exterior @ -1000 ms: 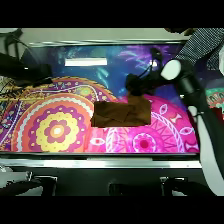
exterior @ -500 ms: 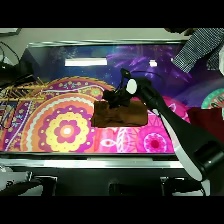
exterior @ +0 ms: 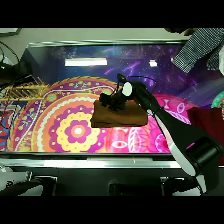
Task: Fold the clothes and pants, and hang the long-sleeved shirts on hangers.
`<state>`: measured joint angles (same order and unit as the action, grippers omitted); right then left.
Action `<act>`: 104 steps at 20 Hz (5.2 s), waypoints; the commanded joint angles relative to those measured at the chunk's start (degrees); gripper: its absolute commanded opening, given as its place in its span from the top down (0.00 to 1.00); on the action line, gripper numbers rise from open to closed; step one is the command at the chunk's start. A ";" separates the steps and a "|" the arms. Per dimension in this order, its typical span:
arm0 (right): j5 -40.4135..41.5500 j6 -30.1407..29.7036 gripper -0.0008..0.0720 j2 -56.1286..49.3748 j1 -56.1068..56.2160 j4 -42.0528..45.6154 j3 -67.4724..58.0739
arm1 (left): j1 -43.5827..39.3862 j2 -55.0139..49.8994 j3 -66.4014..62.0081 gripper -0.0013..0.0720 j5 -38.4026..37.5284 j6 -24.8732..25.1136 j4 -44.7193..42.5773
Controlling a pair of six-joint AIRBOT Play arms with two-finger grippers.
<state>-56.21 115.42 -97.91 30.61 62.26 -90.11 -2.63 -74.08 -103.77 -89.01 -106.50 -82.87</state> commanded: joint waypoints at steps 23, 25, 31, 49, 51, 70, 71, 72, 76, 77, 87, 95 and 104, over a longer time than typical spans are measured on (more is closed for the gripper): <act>-15.30 -44.35 0.32 1.64 -47.04 -19.78 21.27 | 0.04 0.13 0.02 0.96 -0.52 0.00 0.11; -13.73 -44.74 0.33 -0.70 -44.63 -19.63 21.27 | 0.04 0.13 0.02 0.96 -0.52 -0.02 0.13; -12.11 -44.76 0.34 -3.56 -38.80 -19.47 21.27 | -0.39 0.13 0.02 0.96 -0.48 -0.28 0.11; -1.95 -15.19 0.95 -2.86 -43.04 2.10 -13.66 | -0.31 -0.59 0.02 0.96 0.57 -1.92 -0.17; -1.62 -13.49 0.95 -2.86 -47.19 2.14 -16.33 | -0.31 -1.11 0.02 0.96 0.55 -1.92 -0.15; -17.46 18.99 0.95 4.26 -66.49 24.81 -24.17 | -0.31 -2.78 0.02 0.96 0.52 -2.12 -1.38; -20.17 19.65 0.95 4.68 -66.47 25.86 -24.17 | -0.31 -2.78 0.02 0.96 0.50 -2.14 -1.38; -22.95 20.26 0.95 4.94 -66.47 26.82 -24.17 | -0.31 -2.78 0.02 0.96 0.52 -2.14 -1.38; -30.64 19.17 0.95 5.38 -66.47 30.93 -24.17 | -0.31 -2.75 0.00 0.96 -0.79 -2.14 -1.36; -31.56 18.29 0.95 5.51 -66.47 32.50 -24.15 | -0.31 -2.75 0.00 0.96 -1.51 -2.12 -1.18; -42.45 14.05 0.95 6.49 -66.47 39.85 -24.17 | -0.31 -2.34 0.00 0.96 -5.97 -2.08 -1.16; -49.86 5.73 0.95 6.78 -66.49 42.18 -24.02 | -0.31 -2.32 0.00 0.96 -6.80 -1.92 -1.18; -48.72 -1.36 0.95 8.13 -66.49 52.50 -8.74 | -0.31 -2.32 0.00 0.96 -6.80 -1.92 -1.20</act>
<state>-105.47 116.05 -90.11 -35.83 111.44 -103.37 -2.96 -76.42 -103.77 -95.81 -108.42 -84.03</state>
